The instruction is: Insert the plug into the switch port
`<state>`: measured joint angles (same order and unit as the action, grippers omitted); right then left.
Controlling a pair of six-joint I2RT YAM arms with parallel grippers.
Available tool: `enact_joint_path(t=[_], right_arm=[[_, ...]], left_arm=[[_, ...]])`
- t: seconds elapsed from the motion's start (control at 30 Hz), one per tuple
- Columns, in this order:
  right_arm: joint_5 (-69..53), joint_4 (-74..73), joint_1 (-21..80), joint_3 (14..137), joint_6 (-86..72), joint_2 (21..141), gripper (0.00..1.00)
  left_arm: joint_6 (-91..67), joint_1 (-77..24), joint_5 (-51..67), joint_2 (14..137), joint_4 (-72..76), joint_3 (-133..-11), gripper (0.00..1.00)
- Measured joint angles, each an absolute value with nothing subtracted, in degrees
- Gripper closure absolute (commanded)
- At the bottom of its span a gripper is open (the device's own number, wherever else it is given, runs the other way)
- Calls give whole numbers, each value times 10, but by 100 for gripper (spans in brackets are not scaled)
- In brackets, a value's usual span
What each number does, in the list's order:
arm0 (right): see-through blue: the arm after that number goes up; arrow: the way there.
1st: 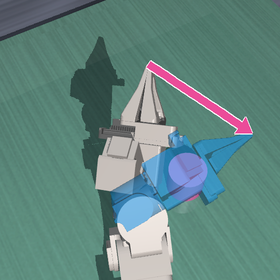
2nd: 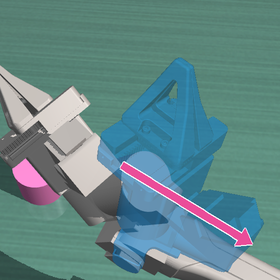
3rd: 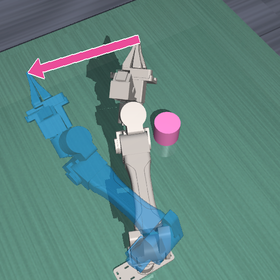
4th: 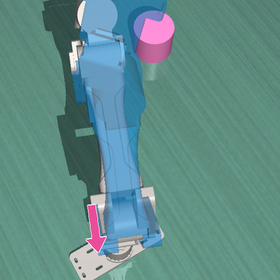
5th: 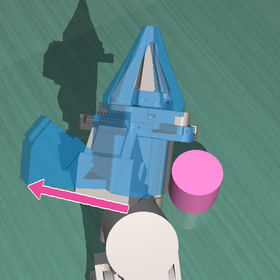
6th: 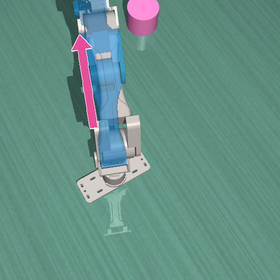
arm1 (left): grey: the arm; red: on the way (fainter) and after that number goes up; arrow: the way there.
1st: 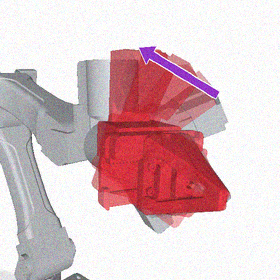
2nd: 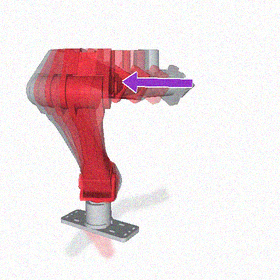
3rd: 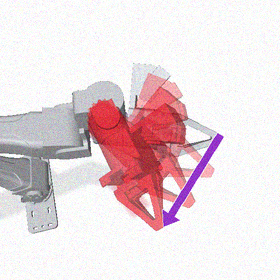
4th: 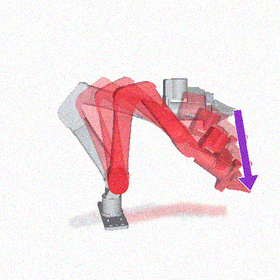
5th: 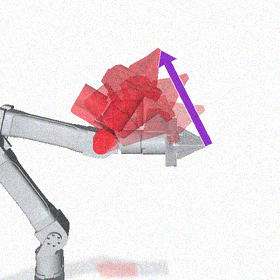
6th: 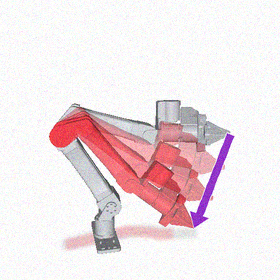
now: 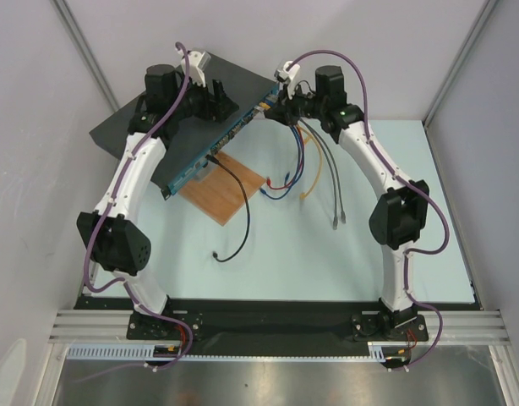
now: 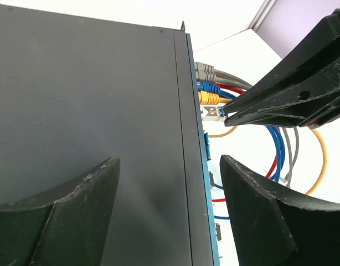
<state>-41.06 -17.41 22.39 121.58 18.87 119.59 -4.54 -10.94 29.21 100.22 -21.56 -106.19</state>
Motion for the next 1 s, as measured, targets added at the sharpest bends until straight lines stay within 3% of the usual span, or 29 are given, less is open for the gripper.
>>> enact_joint_path(t=[1.0], right_arm=[[-417,-169,242,1326,170,1278,98]], left_arm=[[-44,-98,302,1011,-225,-1066,23]])
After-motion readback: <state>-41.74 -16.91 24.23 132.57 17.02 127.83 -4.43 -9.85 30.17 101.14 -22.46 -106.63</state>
